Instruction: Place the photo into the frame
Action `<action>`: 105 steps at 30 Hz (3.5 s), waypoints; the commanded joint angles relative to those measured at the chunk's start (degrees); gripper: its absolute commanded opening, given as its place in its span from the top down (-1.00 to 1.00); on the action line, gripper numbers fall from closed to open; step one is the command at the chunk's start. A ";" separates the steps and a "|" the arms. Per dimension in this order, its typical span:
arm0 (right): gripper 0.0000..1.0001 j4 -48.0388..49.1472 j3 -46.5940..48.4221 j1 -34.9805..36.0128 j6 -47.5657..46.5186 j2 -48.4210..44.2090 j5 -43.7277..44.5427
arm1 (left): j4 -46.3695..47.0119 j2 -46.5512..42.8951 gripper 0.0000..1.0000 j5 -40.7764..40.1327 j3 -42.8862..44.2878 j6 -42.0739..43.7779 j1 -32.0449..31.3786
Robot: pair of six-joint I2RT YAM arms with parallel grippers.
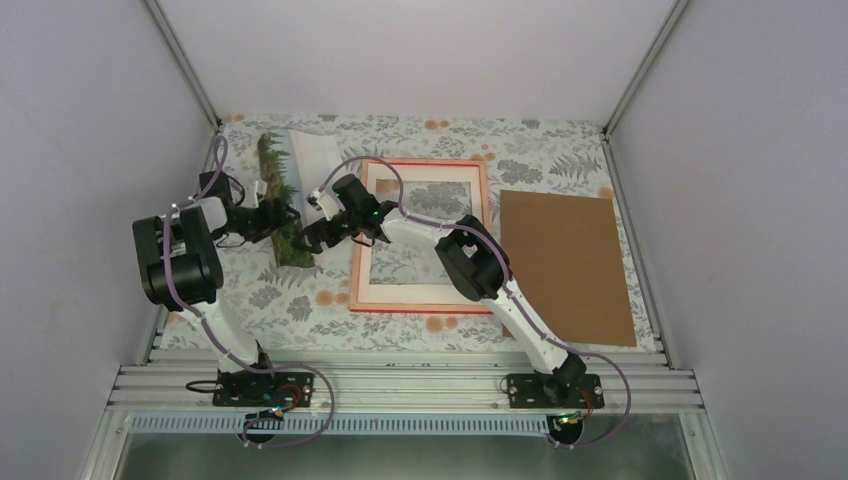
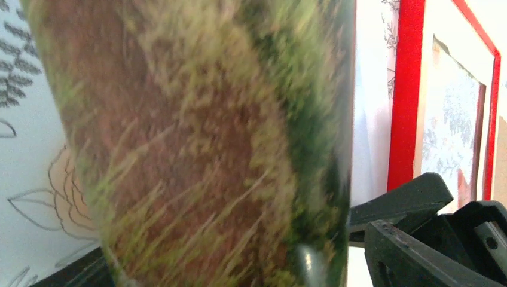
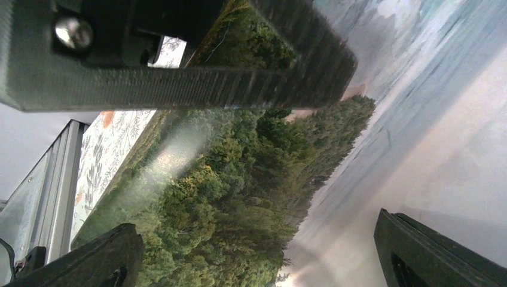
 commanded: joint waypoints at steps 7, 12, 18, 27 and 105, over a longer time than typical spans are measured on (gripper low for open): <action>-0.95 -5.36 -1.39 0.98 -1.25 -0.13 -1.55 | -8.32 -1.34 -0.37 0.07 1.90 2.93 0.52; -0.99 -4.90 -1.22 0.82 -4.08 -3.92 -1.76 | -8.85 -3.20 -0.11 1.54 1.40 3.85 2.71; -1.00 -4.89 -0.59 -0.26 -5.44 -8.37 -2.16 | -10.34 -5.50 -0.10 3.47 1.68 4.79 6.07; -1.00 -3.29 -5.60 -7.44 -2.85 -17.56 -4.68 | -15.12 -12.88 0.09 10.47 2.38 7.40 7.72; -0.73 -15.92 -37.04 -39.16 -3.02 -29.25 -13.50 | -5.28 20.54 -0.83 15.22 29.99 11.81 -14.66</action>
